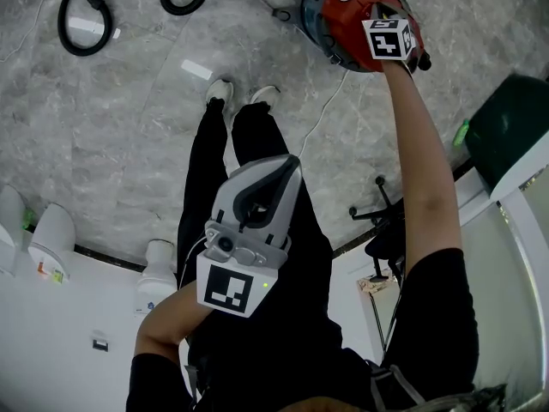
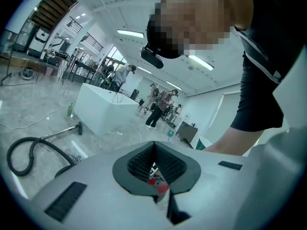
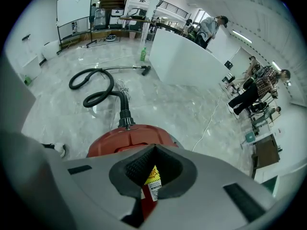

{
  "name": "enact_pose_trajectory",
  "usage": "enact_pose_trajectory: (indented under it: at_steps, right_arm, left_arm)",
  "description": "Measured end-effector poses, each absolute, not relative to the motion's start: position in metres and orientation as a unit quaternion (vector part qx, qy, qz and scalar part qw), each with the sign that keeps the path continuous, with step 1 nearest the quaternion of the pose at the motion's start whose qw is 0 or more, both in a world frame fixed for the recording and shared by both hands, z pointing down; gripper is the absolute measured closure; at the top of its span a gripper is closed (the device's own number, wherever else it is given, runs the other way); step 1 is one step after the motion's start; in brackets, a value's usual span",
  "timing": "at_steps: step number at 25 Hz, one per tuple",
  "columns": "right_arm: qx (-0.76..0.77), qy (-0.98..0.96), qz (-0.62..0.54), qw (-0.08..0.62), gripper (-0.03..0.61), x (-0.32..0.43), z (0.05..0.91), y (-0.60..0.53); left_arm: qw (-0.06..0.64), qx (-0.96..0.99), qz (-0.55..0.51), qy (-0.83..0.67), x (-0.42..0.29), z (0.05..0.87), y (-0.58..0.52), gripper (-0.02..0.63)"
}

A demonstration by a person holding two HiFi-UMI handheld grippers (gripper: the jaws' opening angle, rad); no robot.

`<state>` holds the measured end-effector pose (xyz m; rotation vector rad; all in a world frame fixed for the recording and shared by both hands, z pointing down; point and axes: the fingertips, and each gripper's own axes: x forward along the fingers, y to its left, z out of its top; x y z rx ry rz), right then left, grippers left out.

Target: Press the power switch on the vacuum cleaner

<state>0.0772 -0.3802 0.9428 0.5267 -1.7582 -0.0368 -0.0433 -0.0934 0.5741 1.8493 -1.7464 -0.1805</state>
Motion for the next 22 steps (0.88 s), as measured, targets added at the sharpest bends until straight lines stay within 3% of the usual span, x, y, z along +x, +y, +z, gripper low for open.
enact_pose_trajectory:
  at_steps: [6,22]
  right_arm:
    - [0.225,-0.765,-0.033,0.602,0.560,0.077,0.943,-0.378]
    - [0.322,-0.826,0.001,0.462,0.560,0.060,0.839,-0.354]
  left_arm:
    - [0.284,0.697,-0.074,-0.654,-0.041,0.567,-0.099,0.595]
    - [0.251,0.734,-0.061,-0.628,-0.026,0.533,-0.090,0.595]
